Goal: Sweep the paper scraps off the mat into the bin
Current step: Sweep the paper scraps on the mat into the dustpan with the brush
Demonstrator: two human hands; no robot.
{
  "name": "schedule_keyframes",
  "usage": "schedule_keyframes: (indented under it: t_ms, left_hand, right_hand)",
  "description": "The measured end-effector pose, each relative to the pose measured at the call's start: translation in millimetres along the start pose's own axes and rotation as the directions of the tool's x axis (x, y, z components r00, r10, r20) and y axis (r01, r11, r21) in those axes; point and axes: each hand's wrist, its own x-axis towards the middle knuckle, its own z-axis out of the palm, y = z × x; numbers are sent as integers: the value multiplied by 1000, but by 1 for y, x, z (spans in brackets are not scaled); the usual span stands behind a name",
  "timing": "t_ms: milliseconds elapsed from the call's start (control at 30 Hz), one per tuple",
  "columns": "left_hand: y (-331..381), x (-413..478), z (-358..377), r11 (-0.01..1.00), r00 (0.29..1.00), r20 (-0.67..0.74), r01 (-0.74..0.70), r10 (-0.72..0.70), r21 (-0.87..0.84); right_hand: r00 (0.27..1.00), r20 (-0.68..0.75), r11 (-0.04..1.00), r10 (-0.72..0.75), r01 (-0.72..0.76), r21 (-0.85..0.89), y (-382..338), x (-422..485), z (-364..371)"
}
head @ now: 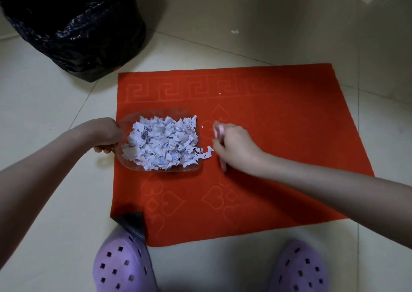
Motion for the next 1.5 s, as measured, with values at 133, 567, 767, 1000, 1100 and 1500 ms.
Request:
schedule_keyframes:
  t_ms: [133, 567, 767, 1000, 1100, 1500]
  left_hand:
    - [1, 0, 3, 1000, 1000, 10, -9, 9, -15]
    - [-11, 10, 10, 989, 1000, 24, -11, 15, -151]
    - [-16, 16, 10, 985, 1000, 19, 6, -3, -170]
    - [-22, 23, 20, 968, 999, 40, -10, 20, -249]
    - [-20, 24, 24, 951, 998, 34, -42, 55, -306]
    - [-13, 34, 30, 849, 994, 73, -36, 87, -527]
  right_hand:
    - [999, -45, 983, 20, -12, 185, -23, 14, 4]
    - [972, -222, 995, 74, -56, 84, 19, 28, -34]
    - [993, -118, 997, -16, 24, 70, -8, 37, -2]
    - [986, -158, 941, 50, 6, 339, -10, 29, 11]
    - [971, -237, 919, 35, 62, 389, -12, 20, -4]
    - [861, -461, 912, 215, -9, 409, 44, 24, -56]
